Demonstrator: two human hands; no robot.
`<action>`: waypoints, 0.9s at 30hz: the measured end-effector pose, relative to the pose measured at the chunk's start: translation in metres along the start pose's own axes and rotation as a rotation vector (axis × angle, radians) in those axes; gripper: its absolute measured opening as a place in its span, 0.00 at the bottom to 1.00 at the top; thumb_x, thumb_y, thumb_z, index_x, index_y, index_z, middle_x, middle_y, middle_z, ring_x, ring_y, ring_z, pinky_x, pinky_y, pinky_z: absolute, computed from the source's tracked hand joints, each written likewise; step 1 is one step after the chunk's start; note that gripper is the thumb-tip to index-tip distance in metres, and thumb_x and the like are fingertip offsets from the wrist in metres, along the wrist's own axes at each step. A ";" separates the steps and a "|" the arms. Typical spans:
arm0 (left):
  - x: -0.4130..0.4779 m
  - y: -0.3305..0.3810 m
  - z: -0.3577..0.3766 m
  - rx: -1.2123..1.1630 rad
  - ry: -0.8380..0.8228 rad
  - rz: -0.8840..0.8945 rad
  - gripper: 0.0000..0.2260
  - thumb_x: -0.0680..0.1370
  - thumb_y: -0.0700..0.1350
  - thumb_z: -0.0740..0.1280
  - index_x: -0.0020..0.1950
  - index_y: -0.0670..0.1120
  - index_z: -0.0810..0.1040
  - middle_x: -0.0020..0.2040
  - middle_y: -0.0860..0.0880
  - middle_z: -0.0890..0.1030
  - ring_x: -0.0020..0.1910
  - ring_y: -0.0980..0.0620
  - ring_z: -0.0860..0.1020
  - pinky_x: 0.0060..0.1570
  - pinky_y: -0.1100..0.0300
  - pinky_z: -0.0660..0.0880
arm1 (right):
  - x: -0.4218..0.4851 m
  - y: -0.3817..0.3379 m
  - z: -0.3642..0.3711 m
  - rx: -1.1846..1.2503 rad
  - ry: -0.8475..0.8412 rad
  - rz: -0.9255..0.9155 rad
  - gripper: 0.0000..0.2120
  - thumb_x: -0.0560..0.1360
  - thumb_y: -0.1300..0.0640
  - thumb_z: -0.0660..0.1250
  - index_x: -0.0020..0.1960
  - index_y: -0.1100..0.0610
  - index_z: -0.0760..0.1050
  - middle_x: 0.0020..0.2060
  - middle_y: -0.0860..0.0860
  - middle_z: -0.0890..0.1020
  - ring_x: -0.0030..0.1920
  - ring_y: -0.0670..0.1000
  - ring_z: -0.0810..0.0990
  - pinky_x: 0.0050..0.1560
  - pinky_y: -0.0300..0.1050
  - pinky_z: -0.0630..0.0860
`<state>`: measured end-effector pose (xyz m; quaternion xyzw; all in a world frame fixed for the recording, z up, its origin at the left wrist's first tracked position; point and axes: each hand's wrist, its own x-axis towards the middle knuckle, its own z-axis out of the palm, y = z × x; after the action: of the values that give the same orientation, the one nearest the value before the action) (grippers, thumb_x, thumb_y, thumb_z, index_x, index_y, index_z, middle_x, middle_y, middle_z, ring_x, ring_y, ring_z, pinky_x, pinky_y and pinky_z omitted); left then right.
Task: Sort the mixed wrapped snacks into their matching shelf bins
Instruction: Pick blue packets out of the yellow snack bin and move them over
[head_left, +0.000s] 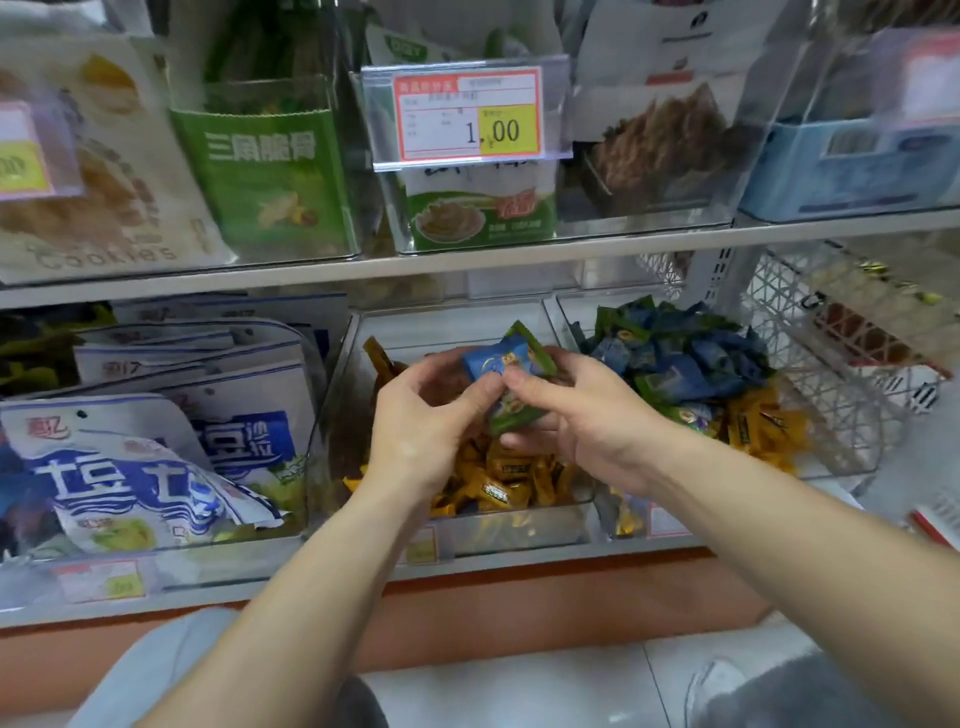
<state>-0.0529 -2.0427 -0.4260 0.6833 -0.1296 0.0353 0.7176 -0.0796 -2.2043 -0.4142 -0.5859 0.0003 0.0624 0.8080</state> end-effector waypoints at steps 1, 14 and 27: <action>0.001 0.001 0.005 -0.026 -0.016 -0.006 0.14 0.67 0.51 0.77 0.51 0.52 0.83 0.46 0.52 0.86 0.45 0.56 0.84 0.37 0.65 0.77 | -0.002 -0.003 -0.006 -0.007 0.027 -0.020 0.22 0.69 0.55 0.75 0.60 0.61 0.75 0.51 0.56 0.85 0.48 0.56 0.85 0.40 0.46 0.82; 0.019 -0.021 0.019 0.708 -0.157 0.165 0.09 0.77 0.52 0.69 0.57 0.56 0.80 0.50 0.61 0.81 0.50 0.64 0.77 0.44 0.74 0.69 | -0.003 -0.050 -0.142 -1.217 0.768 -0.294 0.21 0.69 0.46 0.74 0.59 0.49 0.74 0.48 0.51 0.83 0.50 0.56 0.81 0.46 0.46 0.76; 0.031 -0.042 0.002 0.929 -0.434 0.148 0.17 0.74 0.57 0.70 0.63 0.59 0.77 0.63 0.58 0.78 0.63 0.57 0.74 0.55 0.62 0.70 | 0.018 -0.034 -0.084 -1.529 0.352 -0.330 0.23 0.73 0.39 0.67 0.64 0.49 0.75 0.61 0.52 0.77 0.61 0.55 0.74 0.56 0.47 0.72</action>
<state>-0.0135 -2.0508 -0.4592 0.9105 -0.2940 -0.0026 0.2907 -0.0525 -2.2921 -0.4093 -0.9710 -0.0017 -0.1684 0.1696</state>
